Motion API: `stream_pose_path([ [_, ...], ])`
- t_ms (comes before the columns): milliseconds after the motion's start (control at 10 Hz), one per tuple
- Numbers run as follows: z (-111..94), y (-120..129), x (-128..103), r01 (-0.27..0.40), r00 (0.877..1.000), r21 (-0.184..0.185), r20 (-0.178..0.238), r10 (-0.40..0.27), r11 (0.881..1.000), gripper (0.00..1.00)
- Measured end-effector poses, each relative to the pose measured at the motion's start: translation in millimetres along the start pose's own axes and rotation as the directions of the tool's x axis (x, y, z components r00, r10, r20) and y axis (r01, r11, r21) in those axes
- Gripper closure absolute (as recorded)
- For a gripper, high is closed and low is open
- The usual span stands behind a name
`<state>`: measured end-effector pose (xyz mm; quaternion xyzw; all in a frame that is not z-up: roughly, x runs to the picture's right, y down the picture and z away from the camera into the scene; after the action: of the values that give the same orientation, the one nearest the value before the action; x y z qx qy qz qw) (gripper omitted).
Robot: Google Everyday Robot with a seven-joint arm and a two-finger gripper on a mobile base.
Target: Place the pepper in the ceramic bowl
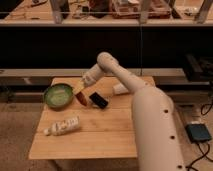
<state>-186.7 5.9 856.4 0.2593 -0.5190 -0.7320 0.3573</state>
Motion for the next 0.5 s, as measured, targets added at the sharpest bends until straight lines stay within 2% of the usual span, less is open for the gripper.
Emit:
stream_pose_path([
  [100, 17.6, -4.6, 9.8, 0.035, 0.999, 0.045, 0.004, -0.035, 0.998, 0.78],
  [300, 45.0, -8.6, 34.8, 0.093, 0.996, 0.104, -0.005, -0.093, 0.99, 0.78],
  [500, 56.6, -4.8, 55.1, 0.121, 0.993, 0.116, -0.024, -0.119, 0.986, 0.76],
])
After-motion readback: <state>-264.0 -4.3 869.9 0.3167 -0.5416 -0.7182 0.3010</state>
